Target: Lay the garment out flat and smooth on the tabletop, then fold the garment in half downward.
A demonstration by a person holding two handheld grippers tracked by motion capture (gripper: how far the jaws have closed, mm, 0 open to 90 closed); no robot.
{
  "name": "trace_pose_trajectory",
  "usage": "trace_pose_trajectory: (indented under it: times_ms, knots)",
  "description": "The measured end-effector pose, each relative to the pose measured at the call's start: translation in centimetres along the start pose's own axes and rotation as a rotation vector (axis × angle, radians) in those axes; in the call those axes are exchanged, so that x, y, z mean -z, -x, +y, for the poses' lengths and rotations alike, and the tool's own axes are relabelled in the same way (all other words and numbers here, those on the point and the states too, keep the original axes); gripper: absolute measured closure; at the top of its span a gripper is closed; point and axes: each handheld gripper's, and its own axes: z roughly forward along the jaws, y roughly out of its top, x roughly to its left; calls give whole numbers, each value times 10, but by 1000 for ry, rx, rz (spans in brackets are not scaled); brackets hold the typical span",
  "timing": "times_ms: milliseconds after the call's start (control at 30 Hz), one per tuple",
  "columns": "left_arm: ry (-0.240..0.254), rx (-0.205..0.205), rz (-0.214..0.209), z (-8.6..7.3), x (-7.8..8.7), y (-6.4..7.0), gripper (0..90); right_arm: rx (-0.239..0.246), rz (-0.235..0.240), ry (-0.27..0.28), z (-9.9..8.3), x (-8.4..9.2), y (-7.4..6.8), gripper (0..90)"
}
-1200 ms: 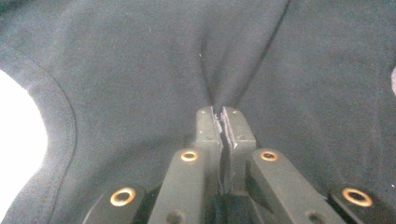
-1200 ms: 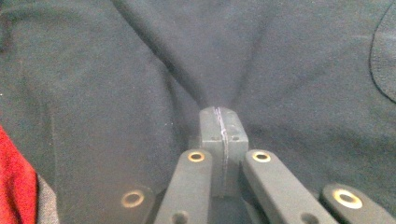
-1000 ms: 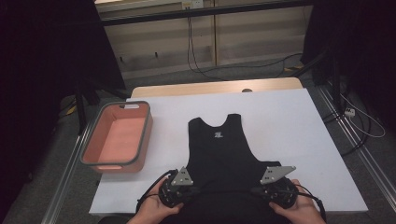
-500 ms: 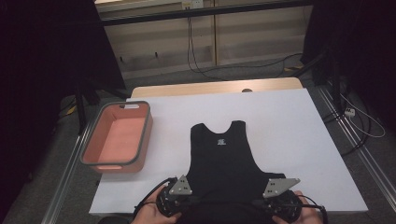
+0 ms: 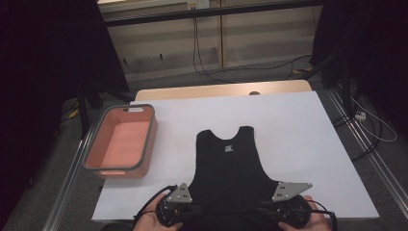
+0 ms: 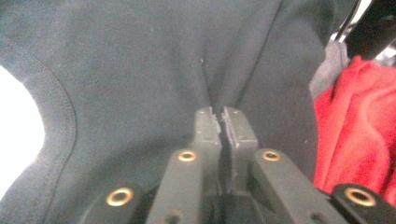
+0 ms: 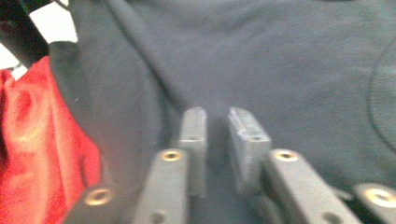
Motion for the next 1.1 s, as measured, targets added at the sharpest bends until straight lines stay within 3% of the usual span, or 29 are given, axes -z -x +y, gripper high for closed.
trace_pose_trajectory:
  times_ms: [100,333,567,667,767,933,1100]
  knots:
    - [30,27,9,0,3,-5,701,-28,-16,39,2,2,5,579]
    - [79,91,145,3,8,-24,378,-88,-56,116,9,2,19,445]
    - [113,92,260,8,10,-38,221,-99,-103,140,12,2,29,344]
    - [131,98,283,10,10,-41,158,-102,-124,161,14,3,33,324]
    - [131,75,304,11,9,-44,110,-127,-122,185,16,3,39,307]
    - [141,112,296,14,8,-56,83,-126,-141,181,22,0,48,287]
    - [159,148,286,17,7,-67,81,-147,-126,178,28,-3,61,297]
